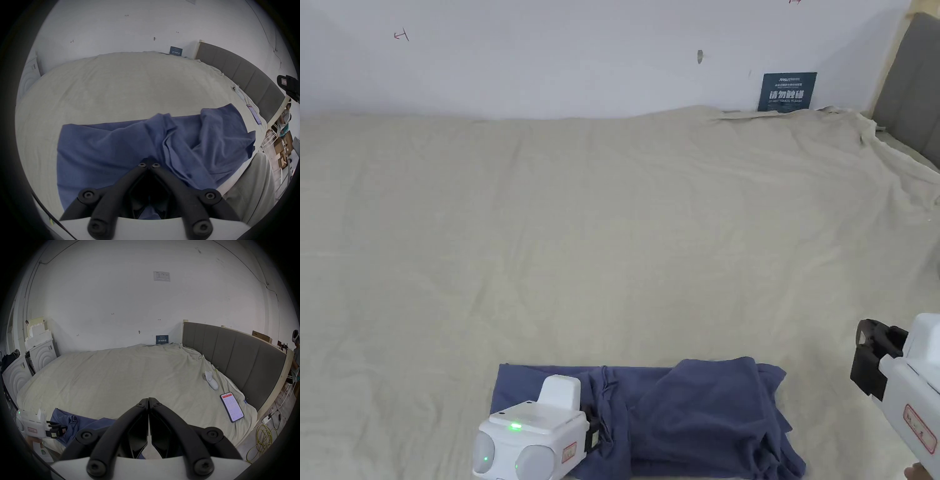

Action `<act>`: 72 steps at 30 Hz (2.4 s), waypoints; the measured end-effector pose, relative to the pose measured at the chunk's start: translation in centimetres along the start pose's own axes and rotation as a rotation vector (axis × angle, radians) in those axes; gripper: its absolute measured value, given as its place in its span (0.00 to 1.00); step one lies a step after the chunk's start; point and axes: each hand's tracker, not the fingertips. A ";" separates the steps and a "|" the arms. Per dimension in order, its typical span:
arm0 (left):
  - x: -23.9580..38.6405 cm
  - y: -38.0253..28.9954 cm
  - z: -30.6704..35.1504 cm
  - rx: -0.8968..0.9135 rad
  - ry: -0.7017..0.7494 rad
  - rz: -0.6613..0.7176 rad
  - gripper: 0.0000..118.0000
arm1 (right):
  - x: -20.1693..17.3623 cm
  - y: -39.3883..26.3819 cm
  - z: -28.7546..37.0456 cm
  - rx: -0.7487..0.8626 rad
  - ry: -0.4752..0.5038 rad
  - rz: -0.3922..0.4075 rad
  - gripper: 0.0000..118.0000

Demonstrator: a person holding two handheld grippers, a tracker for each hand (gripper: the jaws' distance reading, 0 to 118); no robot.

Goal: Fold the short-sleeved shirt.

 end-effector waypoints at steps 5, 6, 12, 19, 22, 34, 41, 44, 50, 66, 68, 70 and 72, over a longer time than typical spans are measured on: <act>-0.8 1.5 1.6 0.030 -0.091 0.037 0.00 | 0.3 0.1 0.3 0.009 -0.007 0.000 0.00; -1.3 2.1 2.2 0.041 -0.135 0.060 0.00 | 0.1 0.2 0.4 0.011 -0.008 -0.003 0.00; -5.6 6.0 5.9 0.087 -0.208 0.173 0.00 | -0.5 0.5 0.5 0.025 0.001 -0.015 0.00; -12.1 7.3 8.2 0.058 -0.175 0.217 0.19 | -1.4 0.8 0.4 0.027 0.017 -0.002 0.00; -14.7 6.6 7.4 -0.037 -0.159 0.263 0.69 | -1.6 0.7 0.3 0.022 0.022 0.001 0.00; -18.1 3.0 2.4 -0.141 -0.156 0.390 0.84 | -2.7 0.5 -0.6 -0.007 0.042 0.025 0.00; -16.1 2.8 0.4 -0.177 -0.152 0.298 0.57 | -2.4 0.9 -0.6 0.000 0.039 0.026 0.00; -16.4 2.8 0.3 -0.187 -0.153 0.286 0.46 | -2.0 1.0 -0.6 0.002 0.036 0.021 0.00; -17.0 2.8 1.1 -0.176 -0.153 0.346 0.06 | -1.9 1.1 -0.5 -0.003 0.037 0.022 0.00; -21.6 5.4 10.5 -0.098 0.045 0.343 0.02 | -3.1 2.1 -0.9 0.017 0.070 0.043 0.00; -22.3 5.4 11.8 -0.110 0.077 0.340 0.02 | -3.2 2.1 -1.1 0.016 0.074 0.047 0.00; -22.4 5.9 12.9 -0.124 0.076 0.341 0.02 | -3.4 2.2 -1.2 0.015 0.082 0.052 0.00; -20.9 6.6 14.0 -0.127 0.061 0.333 0.02 | -3.4 2.2 -1.2 0.019 0.088 0.051 0.00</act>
